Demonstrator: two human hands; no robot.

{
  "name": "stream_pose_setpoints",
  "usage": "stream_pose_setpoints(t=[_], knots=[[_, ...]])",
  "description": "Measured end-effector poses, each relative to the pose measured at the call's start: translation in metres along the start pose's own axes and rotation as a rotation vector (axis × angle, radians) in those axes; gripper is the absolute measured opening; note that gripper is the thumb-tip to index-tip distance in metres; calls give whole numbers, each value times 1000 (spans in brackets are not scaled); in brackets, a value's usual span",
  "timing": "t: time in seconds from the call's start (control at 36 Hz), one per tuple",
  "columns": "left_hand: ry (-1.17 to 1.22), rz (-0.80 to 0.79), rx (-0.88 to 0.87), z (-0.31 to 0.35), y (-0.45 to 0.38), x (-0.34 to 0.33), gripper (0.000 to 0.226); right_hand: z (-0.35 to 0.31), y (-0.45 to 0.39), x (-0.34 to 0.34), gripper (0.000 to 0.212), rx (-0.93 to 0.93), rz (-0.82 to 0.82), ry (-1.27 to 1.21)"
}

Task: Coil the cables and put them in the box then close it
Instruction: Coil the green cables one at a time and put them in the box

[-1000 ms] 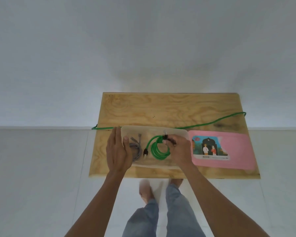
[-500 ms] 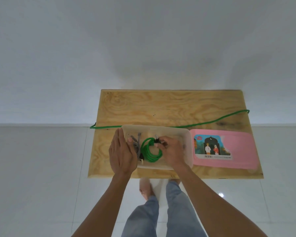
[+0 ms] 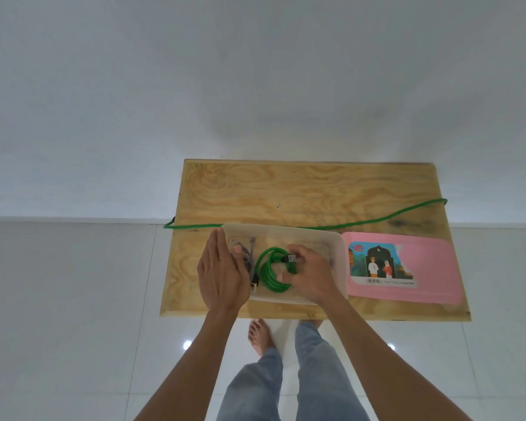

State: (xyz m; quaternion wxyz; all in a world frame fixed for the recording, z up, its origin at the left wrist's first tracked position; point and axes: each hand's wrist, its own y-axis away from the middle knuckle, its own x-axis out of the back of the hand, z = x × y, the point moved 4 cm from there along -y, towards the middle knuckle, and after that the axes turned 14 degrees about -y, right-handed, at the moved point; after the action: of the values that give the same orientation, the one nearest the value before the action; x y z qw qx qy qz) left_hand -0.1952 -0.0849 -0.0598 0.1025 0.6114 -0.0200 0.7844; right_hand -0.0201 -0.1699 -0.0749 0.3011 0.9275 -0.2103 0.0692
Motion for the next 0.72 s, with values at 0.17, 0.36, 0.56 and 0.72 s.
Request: stream_pose_setpoints(t=[0.17, 0.36, 0.56, 0.72], knots=[[-13, -1, -8, -1, 0, 0, 59, -2, 4, -2, 88, -27, -40, -52], [-21, -3, -18, -1, 0, 1, 60, -6, 9, -1, 91, -16, -38, -36], [-29, -13, -16, -1, 1, 3, 60, -9, 16, 1, 96, -29, -59, -27], [-65, -39, -2, 0, 2, 10, 57, -20, 27, 10, 105, -42, -88, -3]])
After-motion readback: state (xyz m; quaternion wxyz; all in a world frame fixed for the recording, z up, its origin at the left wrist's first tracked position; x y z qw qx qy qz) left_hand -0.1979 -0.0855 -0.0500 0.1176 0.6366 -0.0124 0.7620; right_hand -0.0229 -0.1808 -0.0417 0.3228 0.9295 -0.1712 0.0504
